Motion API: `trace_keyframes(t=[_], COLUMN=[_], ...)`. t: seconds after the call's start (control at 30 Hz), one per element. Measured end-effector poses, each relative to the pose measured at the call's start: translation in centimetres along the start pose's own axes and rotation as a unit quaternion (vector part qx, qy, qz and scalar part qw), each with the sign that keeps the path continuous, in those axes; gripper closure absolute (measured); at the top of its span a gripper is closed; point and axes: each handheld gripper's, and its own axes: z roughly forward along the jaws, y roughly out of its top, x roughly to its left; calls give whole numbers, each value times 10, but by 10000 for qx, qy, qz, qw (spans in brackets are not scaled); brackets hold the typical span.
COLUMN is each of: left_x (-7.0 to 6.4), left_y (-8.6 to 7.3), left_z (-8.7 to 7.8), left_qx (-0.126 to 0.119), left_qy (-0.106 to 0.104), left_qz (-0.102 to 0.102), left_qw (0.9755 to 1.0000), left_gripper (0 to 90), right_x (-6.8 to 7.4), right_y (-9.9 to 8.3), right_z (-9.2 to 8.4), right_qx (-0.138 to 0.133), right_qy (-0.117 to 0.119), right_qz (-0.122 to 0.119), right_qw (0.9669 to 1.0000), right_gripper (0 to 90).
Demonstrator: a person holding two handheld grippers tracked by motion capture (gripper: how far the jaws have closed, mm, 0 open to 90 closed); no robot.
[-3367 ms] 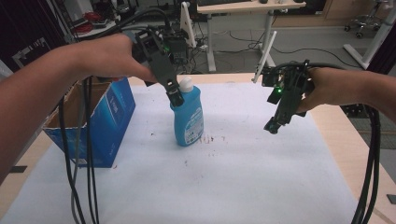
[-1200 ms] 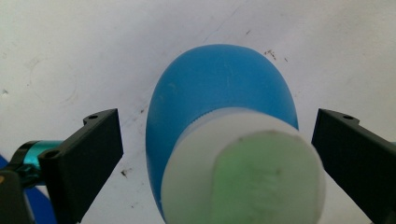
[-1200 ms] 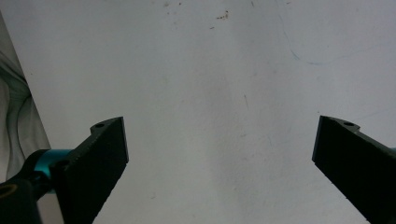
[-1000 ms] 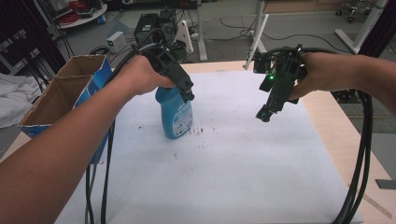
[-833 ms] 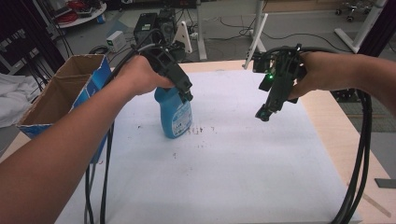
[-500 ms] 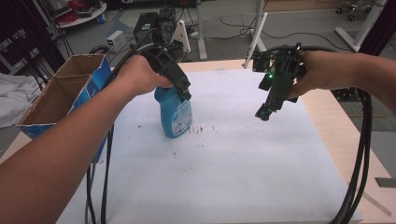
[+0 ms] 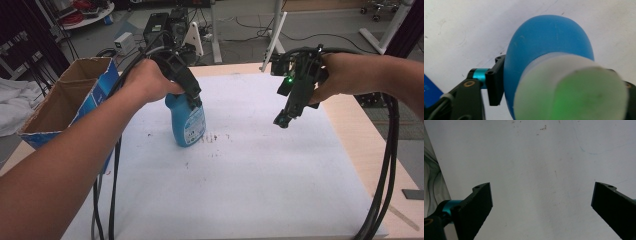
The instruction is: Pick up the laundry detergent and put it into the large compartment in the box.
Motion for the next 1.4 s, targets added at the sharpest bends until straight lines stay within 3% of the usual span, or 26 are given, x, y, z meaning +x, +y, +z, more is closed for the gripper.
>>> trace_keyframes(t=[0.7,0.8,0.93,1.07,1.1,1.2,1.27,1.4], left_x=[-1,0,-1,0,-1,-1,-2,-1], left_y=[0,-1,-3,-6,-9,-13,-18,-22], left_z=[-3,-13,-41,-60,-73,-85,-103,-119], left_qx=[57,37,63,83,100,69,74,92], left_qy=[-83,-149,-244,-338,-383,-389,-374,-371], left_qz=[70,170,559,739,952,1103,1329,1480], left_qw=[9999,9997,9981,9967,9947,9931,9904,9883], left_gripper=[376,376,376,376,376,376,376,376], right_x=[0,0,1,1,1,2,3,3], right_y=[-1,-2,-3,-3,-3,-3,-2,-1], right_z=[0,0,0,-1,-1,-1,-1,-1], right_qx=[-6,7,26,-8,-3,31,27,29], right_qy=[10,5,-13,-29,-25,-23,-13,-1], right_qz=[-12,46,51,20,-17,16,15,-8], right_qw=[10000,10000,10000,10000,10000,10000,10000,10000], right_gripper=[26,26,26,26,26,26,26,26])
